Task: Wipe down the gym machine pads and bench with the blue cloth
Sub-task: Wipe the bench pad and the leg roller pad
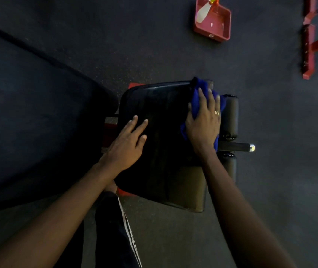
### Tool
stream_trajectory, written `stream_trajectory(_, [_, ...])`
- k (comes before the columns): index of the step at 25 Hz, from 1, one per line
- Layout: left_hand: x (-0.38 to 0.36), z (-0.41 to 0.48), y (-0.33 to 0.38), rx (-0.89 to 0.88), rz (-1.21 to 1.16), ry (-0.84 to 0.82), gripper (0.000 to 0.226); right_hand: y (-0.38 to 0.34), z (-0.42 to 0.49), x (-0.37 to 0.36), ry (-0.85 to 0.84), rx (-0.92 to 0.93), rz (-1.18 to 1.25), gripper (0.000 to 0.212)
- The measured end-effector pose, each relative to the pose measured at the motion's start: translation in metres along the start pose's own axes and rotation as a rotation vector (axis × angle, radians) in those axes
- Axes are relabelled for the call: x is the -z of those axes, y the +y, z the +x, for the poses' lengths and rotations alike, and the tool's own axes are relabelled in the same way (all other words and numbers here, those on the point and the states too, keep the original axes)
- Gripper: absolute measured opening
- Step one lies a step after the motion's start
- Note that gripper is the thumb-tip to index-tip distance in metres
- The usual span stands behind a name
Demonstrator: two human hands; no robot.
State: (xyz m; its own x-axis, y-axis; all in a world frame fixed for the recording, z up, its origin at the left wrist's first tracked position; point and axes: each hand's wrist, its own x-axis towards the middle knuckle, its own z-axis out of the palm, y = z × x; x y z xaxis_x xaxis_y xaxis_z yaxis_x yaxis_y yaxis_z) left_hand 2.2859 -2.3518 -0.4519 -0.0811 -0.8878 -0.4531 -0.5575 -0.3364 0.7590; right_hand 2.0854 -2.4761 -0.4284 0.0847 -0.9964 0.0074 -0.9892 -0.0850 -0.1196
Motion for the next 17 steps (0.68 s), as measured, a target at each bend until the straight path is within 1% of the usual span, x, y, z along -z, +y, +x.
stream_trajectory(2, [0.007,0.002,-0.004,-0.007,-0.014,0.012,0.051,0.020,-0.053,0.008,0.035,-0.108,0.104,0.056])
stream_trajectory(4, [0.010,0.003,-0.004,-0.013,-0.004,0.032,0.049,0.032,-0.117,0.014,0.004,-0.158,0.112,0.060])
stream_trajectory(5, [0.009,0.003,-0.004,-0.012,0.001,0.034,0.049,0.033,-0.147,0.015,-0.037,-0.130,0.066,0.065])
stream_trajectory(7, [0.006,0.002,-0.001,0.005,0.004,0.039,0.049,0.029,-0.191,0.012,-0.154,0.047,-0.074,0.082])
stream_trajectory(8, [0.006,0.003,0.001,0.012,0.014,0.054,0.048,0.028,-0.202,0.008,-0.213,0.149,-0.145,0.089])
stream_trajectory(10, [0.008,0.006,0.005,0.021,0.044,0.085,0.048,0.021,-0.211,0.001,-0.284,0.266,-0.246,0.096])
stream_trajectory(12, [0.012,0.009,0.008,0.024,0.064,0.099,0.048,0.001,-0.204,-0.005,-0.315,0.414,-0.251,0.088])
stream_trajectory(14, [0.014,0.009,0.010,0.021,0.079,0.077,0.049,-0.035,-0.195,-0.017,-0.410,0.609,-0.212,0.067])
stream_trajectory(15, [0.016,0.009,0.010,0.026,0.079,0.052,0.050,-0.059,-0.187,-0.026,-0.438,0.676,-0.198,0.061])
stream_trajectory(17, [0.019,0.009,0.008,0.049,0.080,-0.003,0.051,-0.104,-0.161,-0.048,-0.442,0.683,-0.182,0.055])
